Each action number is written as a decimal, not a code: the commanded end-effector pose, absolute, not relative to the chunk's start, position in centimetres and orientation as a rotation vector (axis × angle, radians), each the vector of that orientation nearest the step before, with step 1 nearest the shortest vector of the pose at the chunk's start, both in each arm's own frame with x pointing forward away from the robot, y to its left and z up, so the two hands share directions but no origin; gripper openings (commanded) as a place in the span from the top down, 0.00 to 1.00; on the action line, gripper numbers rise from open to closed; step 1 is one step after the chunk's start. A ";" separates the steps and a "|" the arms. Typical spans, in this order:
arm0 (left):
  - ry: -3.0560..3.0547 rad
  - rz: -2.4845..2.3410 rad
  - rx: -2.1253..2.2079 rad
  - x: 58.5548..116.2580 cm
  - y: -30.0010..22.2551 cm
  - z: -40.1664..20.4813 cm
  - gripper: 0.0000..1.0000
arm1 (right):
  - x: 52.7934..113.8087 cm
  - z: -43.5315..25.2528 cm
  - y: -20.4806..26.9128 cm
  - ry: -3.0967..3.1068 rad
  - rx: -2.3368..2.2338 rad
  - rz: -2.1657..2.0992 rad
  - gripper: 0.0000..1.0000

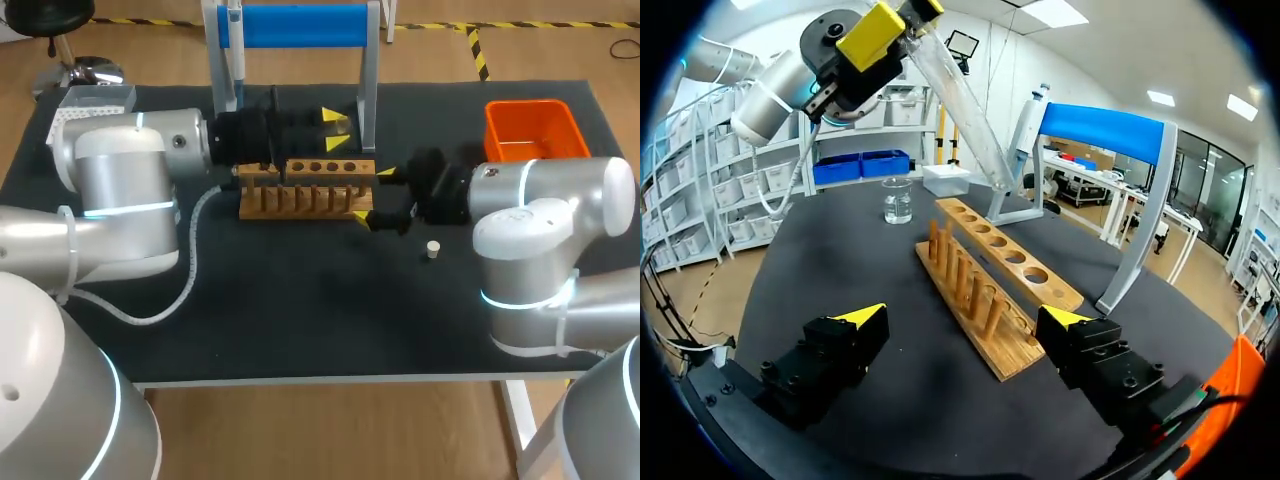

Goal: Invert the test tube, pick up the pipette, mount the tip to pipette, aspirate from beaker and dispense into the tube, eject the tip, return the pipette, and cap with the stopper.

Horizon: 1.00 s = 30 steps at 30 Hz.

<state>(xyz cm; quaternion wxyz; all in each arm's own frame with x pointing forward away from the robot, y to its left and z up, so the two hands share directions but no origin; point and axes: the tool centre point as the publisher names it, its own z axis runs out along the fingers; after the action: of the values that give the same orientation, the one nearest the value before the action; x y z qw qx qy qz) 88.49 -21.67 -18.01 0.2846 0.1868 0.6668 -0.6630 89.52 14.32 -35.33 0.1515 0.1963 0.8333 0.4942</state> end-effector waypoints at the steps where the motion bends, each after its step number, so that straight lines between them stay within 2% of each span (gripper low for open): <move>1: 1.835 -1.942 0.388 90.6 -20.3 -17.4 1.00 | 89.5 -35.4 14.3 2.389 0.564 1.419 0.00; 7: 1.920 -2.128 0.187 92.4 -19.1 -16.9 1.00 | 89.5 -35.4 14.3 2.389 0.564 1.419 0.00; 17: 2.098 -2.152 -0.117 94.4 -19.4 -17.0 1.00 | 89.5 -35.4 14.3 2.389 0.564 1.419 0.00; 30: 2.024 -2.133 -0.167 95.2 -19.8 -17.4 1.00 | 89.5 -35.4 14.3 2.389 0.564 1.419 0.00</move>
<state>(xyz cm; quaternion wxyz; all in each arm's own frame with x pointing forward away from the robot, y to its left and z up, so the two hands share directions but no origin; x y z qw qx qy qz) 95.46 -19.50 -16.83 0.0905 -0.0515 0.6887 -0.7175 89.52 14.32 -35.33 0.1515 0.1964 0.8333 0.4941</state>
